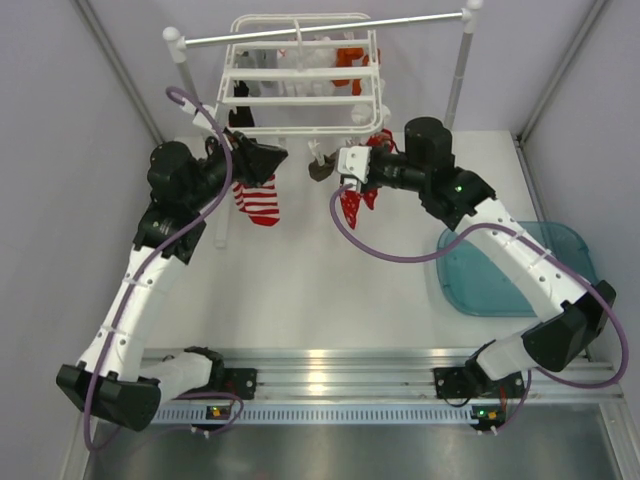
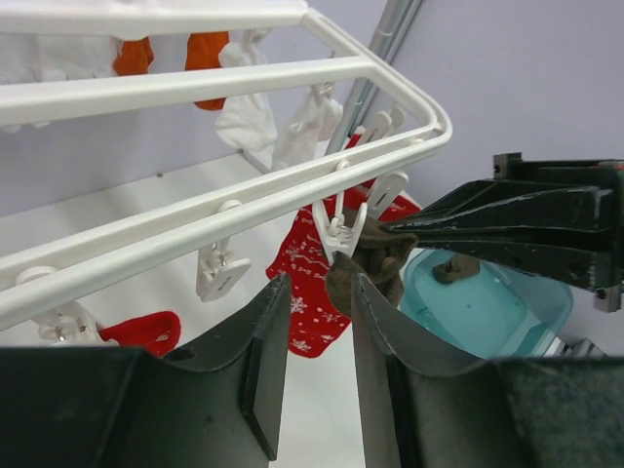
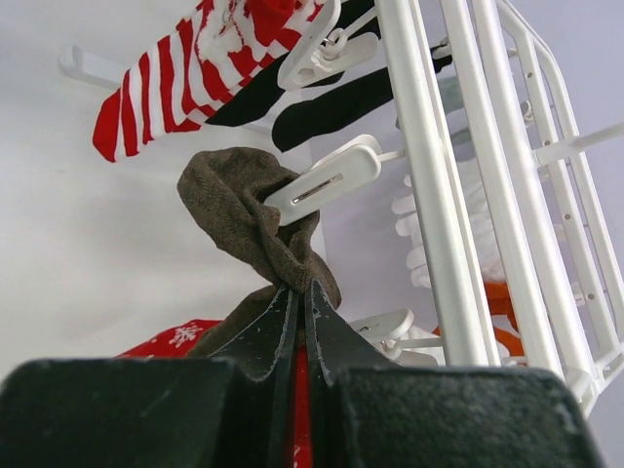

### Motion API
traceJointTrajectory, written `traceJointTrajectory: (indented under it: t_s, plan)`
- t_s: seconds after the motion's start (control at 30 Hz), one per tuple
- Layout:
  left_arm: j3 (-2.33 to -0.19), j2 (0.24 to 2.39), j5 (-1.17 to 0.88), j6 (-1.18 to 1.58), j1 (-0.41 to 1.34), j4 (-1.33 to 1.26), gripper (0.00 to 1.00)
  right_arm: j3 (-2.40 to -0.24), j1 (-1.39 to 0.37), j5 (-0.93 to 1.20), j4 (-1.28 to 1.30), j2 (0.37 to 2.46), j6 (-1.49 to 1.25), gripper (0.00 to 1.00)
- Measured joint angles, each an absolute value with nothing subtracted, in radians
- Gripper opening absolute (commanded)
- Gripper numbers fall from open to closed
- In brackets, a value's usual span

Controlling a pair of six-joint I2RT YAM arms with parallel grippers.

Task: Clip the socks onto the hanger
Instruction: Clamp the sock onto the hanger, then open the clamp at the hanger.

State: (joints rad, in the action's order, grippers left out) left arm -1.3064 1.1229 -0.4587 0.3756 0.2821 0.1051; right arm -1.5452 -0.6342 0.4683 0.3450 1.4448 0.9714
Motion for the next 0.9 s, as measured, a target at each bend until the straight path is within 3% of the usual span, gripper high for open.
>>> traceJointTrajectory:
  t_s: [0.67, 0.9]
  plan:
    - [-1.298, 1.199, -0.468, 0.155, 0.28, 0.062, 0.32, -1.544, -0.627, 0.517, 0.353, 1.451, 0.927, 0.0]
    - [-1.298, 1.229, -0.482, 0.139, 0.28, 0.028, 0.23, -1.544, -0.619, 0.552, 0.362, 1.451, 0.895, 0.0]
